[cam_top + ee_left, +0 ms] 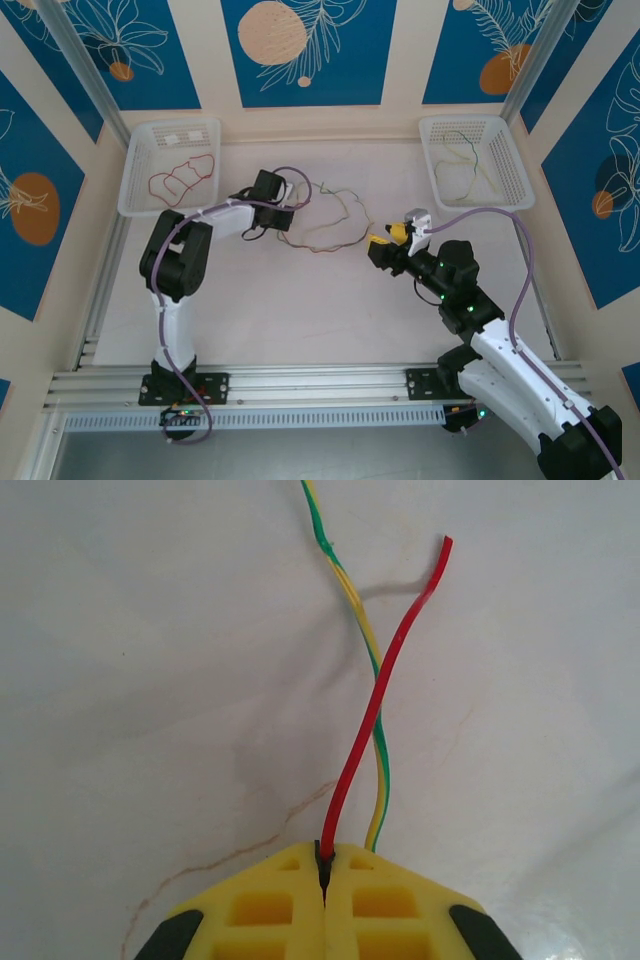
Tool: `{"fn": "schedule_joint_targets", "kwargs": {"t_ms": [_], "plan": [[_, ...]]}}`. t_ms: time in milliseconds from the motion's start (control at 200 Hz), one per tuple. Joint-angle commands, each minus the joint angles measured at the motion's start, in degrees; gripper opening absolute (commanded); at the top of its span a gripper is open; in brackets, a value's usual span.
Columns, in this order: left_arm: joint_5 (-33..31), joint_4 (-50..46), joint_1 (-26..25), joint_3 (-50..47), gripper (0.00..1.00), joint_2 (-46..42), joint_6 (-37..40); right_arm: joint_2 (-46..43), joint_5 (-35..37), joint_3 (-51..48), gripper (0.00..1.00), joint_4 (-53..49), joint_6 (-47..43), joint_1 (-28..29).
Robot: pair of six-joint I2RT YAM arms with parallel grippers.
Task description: Untangle the cables
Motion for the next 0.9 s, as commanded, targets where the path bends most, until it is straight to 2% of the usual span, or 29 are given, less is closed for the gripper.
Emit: {"fn": "schedule_joint_targets", "kwargs": {"t_ms": [0,290,465,550,630,665,770,895], "plan": [[0.5,3.4,-0.5,-3.0,0.0,-6.4,0.2,0.0,1.0,0.2,0.61,0.5,-1.0,0.5],[7.0,11.7,-1.4,-12.5,0.0,-19.0,-0.8,2.2,-1.5,1.9,0.61,2.8,-2.4,0.5],[14.4,18.3,-2.4,-18.7,0.0,-28.1,0.5,4.6,-7.7,4.8,0.63,2.4,-11.6,0.6],[19.0,21.6,-2.5,-21.4,0.0,-32.1,1.5,6.9,-7.8,6.7,0.64,2.3,-15.9,0.5],[22.4,23.7,-2.6,-23.6,0.0,-35.9,2.4,9.9,-10.6,8.8,0.71,2.8,-18.7,-0.5],[22.4,24.7,-2.6,-24.7,0.0,-37.6,2.2,12.1,-11.2,10.5,0.73,2.9,-18.4,-1.4],[20.2,24.5,-2.6,-25.3,0.0,-40.8,0.4,19.5,-13.9,17.7,0.73,-1.0,-15.8,-2.6],[21.4,26.8,-2.6,-25.9,0.0,-43.3,-3.1,24.4,-21.8,18.7,0.75,4.3,-13.8,-1.7]]}}
